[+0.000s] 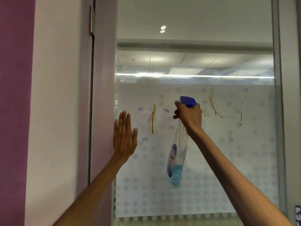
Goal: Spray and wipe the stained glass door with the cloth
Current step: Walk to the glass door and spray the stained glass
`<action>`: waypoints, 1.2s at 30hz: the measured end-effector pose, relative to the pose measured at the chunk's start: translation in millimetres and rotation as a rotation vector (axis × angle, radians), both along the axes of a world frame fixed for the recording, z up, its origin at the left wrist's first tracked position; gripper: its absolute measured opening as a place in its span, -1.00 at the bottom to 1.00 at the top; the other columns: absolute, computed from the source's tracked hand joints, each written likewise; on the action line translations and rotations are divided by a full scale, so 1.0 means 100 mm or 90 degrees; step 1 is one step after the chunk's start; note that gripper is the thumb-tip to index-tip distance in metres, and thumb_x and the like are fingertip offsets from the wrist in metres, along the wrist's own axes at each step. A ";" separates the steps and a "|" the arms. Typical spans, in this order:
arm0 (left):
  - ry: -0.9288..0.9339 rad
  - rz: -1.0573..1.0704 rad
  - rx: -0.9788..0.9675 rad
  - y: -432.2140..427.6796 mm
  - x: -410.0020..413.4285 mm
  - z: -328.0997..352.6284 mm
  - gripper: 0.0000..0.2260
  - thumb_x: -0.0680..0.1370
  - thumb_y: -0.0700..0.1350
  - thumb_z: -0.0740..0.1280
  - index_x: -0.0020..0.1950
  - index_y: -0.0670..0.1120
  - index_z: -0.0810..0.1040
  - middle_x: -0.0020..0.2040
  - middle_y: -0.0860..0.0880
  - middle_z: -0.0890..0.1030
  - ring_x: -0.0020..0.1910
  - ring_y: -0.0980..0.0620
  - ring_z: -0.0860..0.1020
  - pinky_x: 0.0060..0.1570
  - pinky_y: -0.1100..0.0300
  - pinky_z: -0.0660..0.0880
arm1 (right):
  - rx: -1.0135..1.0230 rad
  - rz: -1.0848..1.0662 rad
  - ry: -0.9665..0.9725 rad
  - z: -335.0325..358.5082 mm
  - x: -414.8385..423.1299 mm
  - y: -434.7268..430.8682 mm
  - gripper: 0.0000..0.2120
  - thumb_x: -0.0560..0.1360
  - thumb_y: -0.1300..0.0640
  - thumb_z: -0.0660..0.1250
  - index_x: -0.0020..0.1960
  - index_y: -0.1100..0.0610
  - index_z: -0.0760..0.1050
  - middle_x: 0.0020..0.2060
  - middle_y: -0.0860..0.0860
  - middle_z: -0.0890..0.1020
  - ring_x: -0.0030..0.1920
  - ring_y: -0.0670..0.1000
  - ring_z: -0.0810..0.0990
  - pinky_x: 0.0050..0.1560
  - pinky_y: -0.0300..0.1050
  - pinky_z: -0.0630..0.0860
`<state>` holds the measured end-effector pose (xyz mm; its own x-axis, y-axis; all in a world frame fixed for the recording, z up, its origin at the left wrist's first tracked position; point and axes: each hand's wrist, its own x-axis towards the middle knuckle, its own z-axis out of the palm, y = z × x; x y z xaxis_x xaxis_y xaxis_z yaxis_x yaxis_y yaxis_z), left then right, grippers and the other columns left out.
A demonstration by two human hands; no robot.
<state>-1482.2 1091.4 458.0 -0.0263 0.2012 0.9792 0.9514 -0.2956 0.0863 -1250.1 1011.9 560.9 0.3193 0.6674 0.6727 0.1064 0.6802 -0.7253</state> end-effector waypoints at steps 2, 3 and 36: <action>0.019 -0.024 0.007 -0.04 0.14 -0.12 -0.44 0.66 0.03 -0.04 0.60 -0.23 0.07 0.63 -0.17 0.02 0.63 -0.09 -0.02 0.60 -0.04 -0.08 | -0.005 -0.007 0.002 -0.03 0.10 -0.01 -0.86 0.55 0.12 0.36 -0.15 0.16 0.51 -0.24 0.15 0.66 -0.30 0.06 0.65 -0.16 -0.13 0.59; 0.035 -0.037 0.007 -0.06 0.23 -0.19 -0.44 0.66 0.02 -0.03 0.60 -0.24 0.07 0.63 -0.18 0.03 0.63 -0.09 -0.02 0.60 -0.04 -0.09 | -0.008 -0.014 0.001 -0.04 0.15 -0.01 -0.86 0.55 0.12 0.36 -0.13 0.17 0.52 -0.24 0.14 0.65 -0.31 0.05 0.64 -0.20 -0.16 0.56; 0.066 0.051 -0.100 0.34 1.57 -0.72 -0.37 0.66 0.16 -0.08 0.61 -0.20 0.04 0.64 -0.14 0.03 0.63 -0.06 -0.02 0.59 -0.02 -0.20 | 0.046 -0.087 -0.050 0.24 1.45 0.45 -0.85 0.48 0.17 0.37 -0.16 0.08 0.38 -0.39 0.00 0.50 -0.45 -0.05 0.55 -0.41 -0.28 0.47</action>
